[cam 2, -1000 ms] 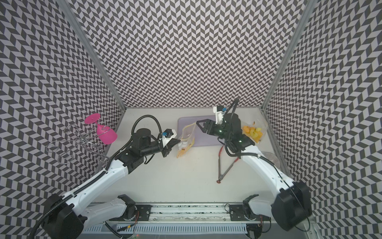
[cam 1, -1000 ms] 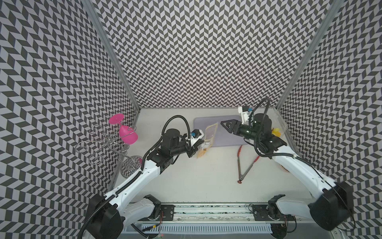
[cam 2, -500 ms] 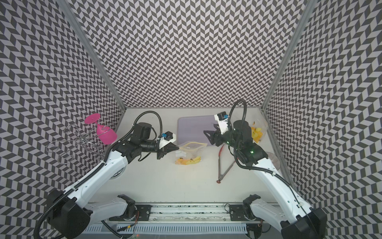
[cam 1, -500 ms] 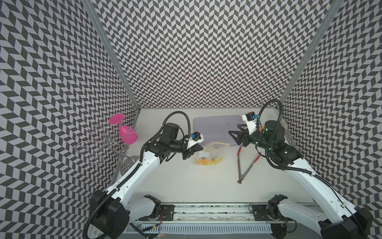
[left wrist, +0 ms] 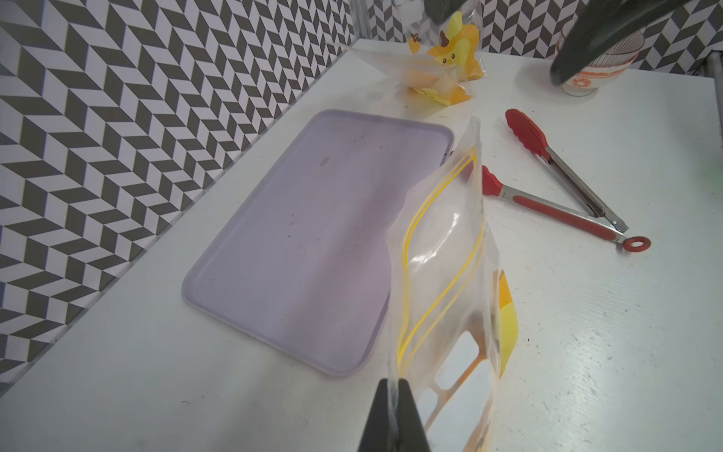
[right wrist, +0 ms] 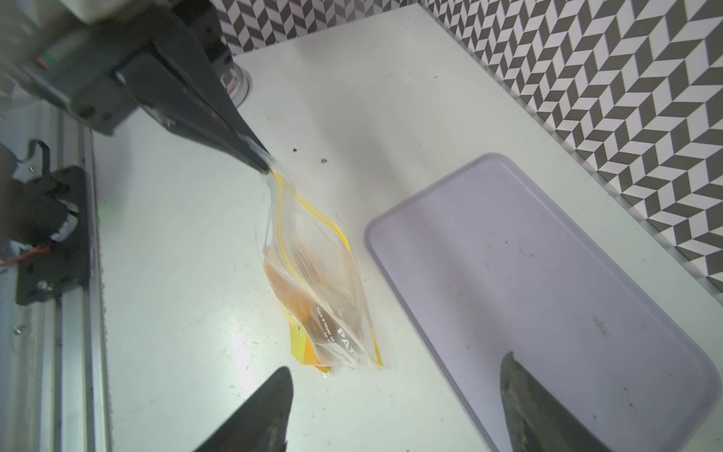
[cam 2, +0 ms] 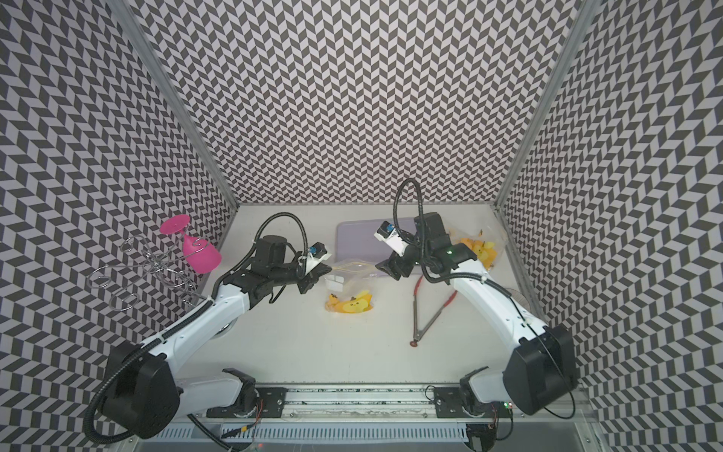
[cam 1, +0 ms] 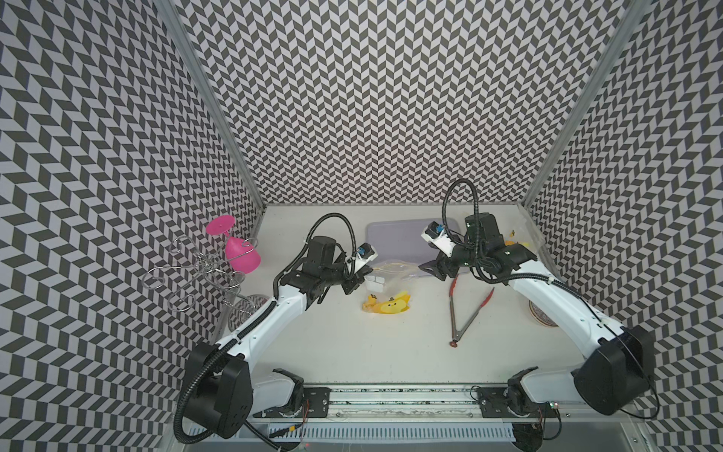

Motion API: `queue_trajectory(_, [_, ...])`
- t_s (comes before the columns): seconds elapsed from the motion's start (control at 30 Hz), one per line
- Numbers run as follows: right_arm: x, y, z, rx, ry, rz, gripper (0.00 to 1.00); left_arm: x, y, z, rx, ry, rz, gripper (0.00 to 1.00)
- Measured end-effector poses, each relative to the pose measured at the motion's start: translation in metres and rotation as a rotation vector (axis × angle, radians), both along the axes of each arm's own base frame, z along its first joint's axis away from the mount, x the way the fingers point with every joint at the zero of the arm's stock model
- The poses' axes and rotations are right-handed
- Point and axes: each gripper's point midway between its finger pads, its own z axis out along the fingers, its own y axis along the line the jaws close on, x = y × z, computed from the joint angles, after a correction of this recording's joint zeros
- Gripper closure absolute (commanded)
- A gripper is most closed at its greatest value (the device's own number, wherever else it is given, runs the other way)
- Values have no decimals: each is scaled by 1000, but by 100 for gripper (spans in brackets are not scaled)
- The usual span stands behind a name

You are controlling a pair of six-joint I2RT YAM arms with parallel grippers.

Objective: Put the cookies into a resealable bag to prevent moisture
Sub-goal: Close the ziploc bag at the center of the board.

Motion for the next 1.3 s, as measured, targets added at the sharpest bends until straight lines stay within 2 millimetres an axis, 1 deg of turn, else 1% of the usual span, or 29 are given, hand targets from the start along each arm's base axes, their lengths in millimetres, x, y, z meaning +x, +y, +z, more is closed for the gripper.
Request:
queue_trajectory(0.17, [17,5,-16,-82,3,58,17,1,1,0,-31,-11,-11,100])
queue_trajectory(0.27, [23,8,-27,-106,22,76,19,1,-1,3,-46,-20,-23,100])
queue_trajectory(0.37, [22,8,-42,-129,57,90,21,0,-2,6,-57,-25,-34,100])
queue_trajectory(0.47, [18,10,-51,-135,90,110,22,-1,-4,7,-64,-27,-41,100])
queue_trajectory(0.53, [14,14,-54,-135,103,129,27,-1,-4,7,-65,-29,-43,100])
queue_trajectory(0.6, [8,18,-55,-134,115,149,39,-1,-4,7,-66,-28,-45,100])
queue_trajectory(0.67, [3,22,-55,-127,119,172,50,-1,-4,7,-67,-28,-46,100])
queue_trajectory(0.7, [1,24,-55,-124,123,181,66,-1,-4,7,-68,-28,-47,100])
queue_trajectory(0.73, [-1,26,-54,-121,124,189,91,-1,-4,7,-69,-28,-48,100])
queue_trajectory(0.77, [-2,27,-54,-117,129,194,100,-2,-4,7,-69,-28,-49,100])
queue_trajectory(0.83, [-4,27,-54,-115,136,197,100,-2,-5,7,-70,-27,-49,100])
queue_trajectory(0.87, [-5,27,-55,-114,142,199,89,-2,-5,7,-70,-27,-49,100])
queue_trajectory(0.9, [-6,27,-55,-112,144,201,59,-2,-5,7,-70,-27,-49,100])
queue_trajectory(0.93, [-6,28,-55,-110,147,201,49,-2,-5,7,-71,-27,-51,100])
queue_trajectory(0.97, [-6,28,-54,-108,147,202,61,-2,-5,7,-71,-27,-52,100])
queue_trajectory(1.0, [-7,28,-54,-106,146,205,94,-2,-5,8,-73,-26,-54,100])
queue_trajectory(1.03, [-7,29,-54,-104,143,208,100,-3,-5,8,-73,-26,-55,100])
queue_trajectory(1.07, [-7,29,-54,-102,147,207,100,-3,-6,8,-75,-25,-58,100])
queue_trajectory(1.1, [-8,30,-54,-100,151,207,78,-3,-6,8,-76,-25,-59,100])
queue_trajectory(1.13, [-9,30,-54,-98,155,209,63,-3,-6,8,-77,-25,-60,100])
queue_trajectory(1.17, [-10,31,-53,-96,157,213,77,-4,-6,8,-78,-24,-62,100])
queue_trajectory(1.2, [-10,32,-53,-94,153,220,98,-4,-6,8,-79,-24,-64,100])
queue_trajectory(1.23, [-11,33,-52,-89,153,226,100,-4,-6,8,-80,-23,-65,100])
queue_trajectory(1.27, [-12,35,-51,-87,156,231,99,-4,-7,8,-81,-23,-67,100])
queue_trajectory(1.3, [-13,36,-50,-85,159,236,69,-4,-7,8,-81,-23,-67,100])
